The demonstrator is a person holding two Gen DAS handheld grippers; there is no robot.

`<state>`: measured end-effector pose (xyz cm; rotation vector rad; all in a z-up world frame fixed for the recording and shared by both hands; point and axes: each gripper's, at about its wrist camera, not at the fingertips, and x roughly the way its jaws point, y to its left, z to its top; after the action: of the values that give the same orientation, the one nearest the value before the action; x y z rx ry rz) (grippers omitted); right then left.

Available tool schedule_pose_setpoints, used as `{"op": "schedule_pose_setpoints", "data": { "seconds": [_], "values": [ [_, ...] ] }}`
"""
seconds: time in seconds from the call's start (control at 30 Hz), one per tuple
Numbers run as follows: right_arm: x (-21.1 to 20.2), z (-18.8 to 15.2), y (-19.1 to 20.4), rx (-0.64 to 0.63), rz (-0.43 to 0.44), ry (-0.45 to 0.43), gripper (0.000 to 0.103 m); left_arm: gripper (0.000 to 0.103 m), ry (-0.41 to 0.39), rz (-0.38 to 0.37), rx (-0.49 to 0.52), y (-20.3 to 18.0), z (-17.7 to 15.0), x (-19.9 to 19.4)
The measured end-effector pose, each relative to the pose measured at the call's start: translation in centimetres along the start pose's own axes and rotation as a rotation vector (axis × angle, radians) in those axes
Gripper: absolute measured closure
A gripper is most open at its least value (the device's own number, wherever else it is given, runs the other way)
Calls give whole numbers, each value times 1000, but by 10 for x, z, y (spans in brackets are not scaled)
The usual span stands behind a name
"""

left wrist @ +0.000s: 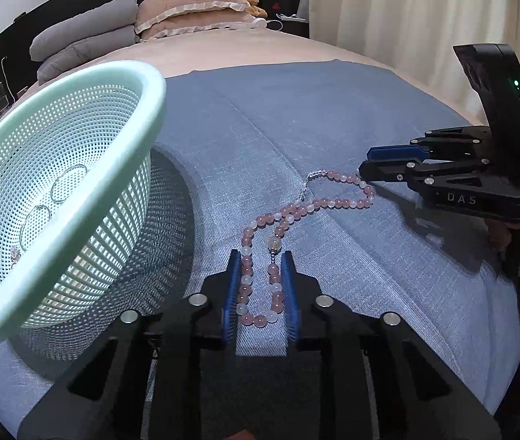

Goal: Organize jewelry
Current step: 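Grasp the pink bead necklace with the left tool while the right tool grasps a silver charm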

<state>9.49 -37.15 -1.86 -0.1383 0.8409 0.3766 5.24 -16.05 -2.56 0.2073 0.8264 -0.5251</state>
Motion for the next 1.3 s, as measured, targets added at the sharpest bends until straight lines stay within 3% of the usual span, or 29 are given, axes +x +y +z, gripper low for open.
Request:
{"op": "schedule_pose_setpoints", "data": {
  "seconds": [0.03,0.3,0.43,0.5,0.53,0.7,0.9,0.93,1.0,1.03,1.07,1.17,1.23,1.3],
  "values": [
    [-1,-2,-1,5,-6,3,101,91,0,-9,0,-1,-1,-1],
    [-21,-13,-6,33,-29,-21,101,91,0,-69,-16,-8,-9,-17],
    [-36,-14,-7,40,-38,-42,101,91,-36,-101,-26,-11,-9,-35],
    [-45,-13,-7,44,-40,-61,101,94,-56,-99,-24,-11,-7,-45],
    [-48,-11,-8,43,-42,-68,101,102,-67,-95,-24,-11,-5,-50],
    [-67,-5,-4,31,-51,-106,101,102,-119,-83,-26,-8,6,-76],
    [-78,-5,2,19,-56,-122,101,102,-89,-50,11,-12,13,-74],
    [-79,-6,2,18,-55,-122,101,99,-72,-50,21,-15,12,-68],
    [-83,-7,3,11,-62,-126,101,73,-40,-33,37,-17,9,-56],
    [-85,-6,2,9,-64,-128,101,47,-19,-24,40,-16,9,-47],
    [-88,-6,1,8,-66,-132,101,42,1,-35,39,-16,8,-41],
    [-96,-9,-2,13,-75,-145,101,46,52,-26,56,-19,2,-23],
    [-100,-10,-6,23,-81,-153,101,57,77,-6,68,-21,-4,-10],
    [-102,-11,-8,26,-99,-153,101,80,63,-26,41,-18,-4,-8]
  ]
}}
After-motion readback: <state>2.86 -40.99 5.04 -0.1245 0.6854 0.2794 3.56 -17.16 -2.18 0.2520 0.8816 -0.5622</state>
